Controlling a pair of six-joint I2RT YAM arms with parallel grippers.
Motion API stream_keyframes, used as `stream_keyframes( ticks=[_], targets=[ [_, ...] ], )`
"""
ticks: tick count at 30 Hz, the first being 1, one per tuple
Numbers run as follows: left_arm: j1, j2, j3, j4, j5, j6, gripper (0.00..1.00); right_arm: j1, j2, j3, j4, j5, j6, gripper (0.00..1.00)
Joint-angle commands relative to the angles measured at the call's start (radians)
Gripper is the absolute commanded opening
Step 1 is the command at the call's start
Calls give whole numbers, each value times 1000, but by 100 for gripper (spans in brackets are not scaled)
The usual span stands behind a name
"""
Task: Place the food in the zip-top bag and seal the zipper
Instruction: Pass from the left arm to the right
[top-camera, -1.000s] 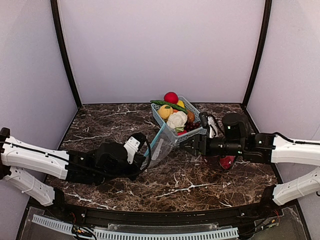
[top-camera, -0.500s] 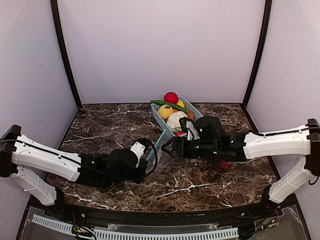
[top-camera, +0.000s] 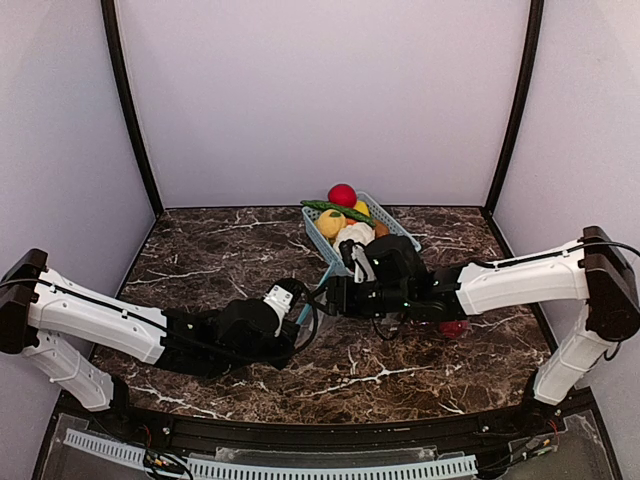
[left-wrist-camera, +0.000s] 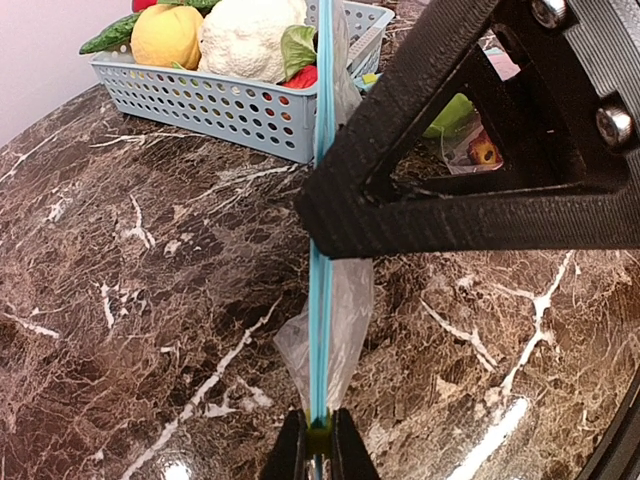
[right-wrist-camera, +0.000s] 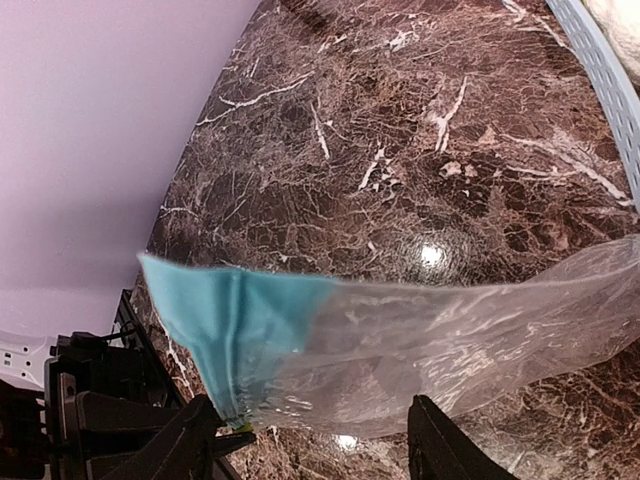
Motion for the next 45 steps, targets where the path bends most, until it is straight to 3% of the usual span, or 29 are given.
stream_keyframes(
  ticks=[1,12,22,33,37,40,42,45],
  targets=[
    [-5,5,21,-1,16,-16,1,8,6,13,31,-10,3,64],
    [-5,5,21,-3,17,-21,1,9,24,14,12,30,21,56],
    [-5,11,21,-7,15,-27,1,8,35,20,-10,54,35,39],
    [-4,16,18,0,42,-48,1,6,34,13,-1,58,45,3],
    [-5,2,9,21,77,-53,1,5,36,12,5,56,36,0],
    [-5,-11,6,24,107,-65,12,4,30,7,16,49,15,0],
    [-2,-25,4,26,129,-87,35,3,19,-5,39,37,-15,0],
    [22,-63,1,28,197,-132,52,5,-2,-19,61,8,-73,0]
  ],
)
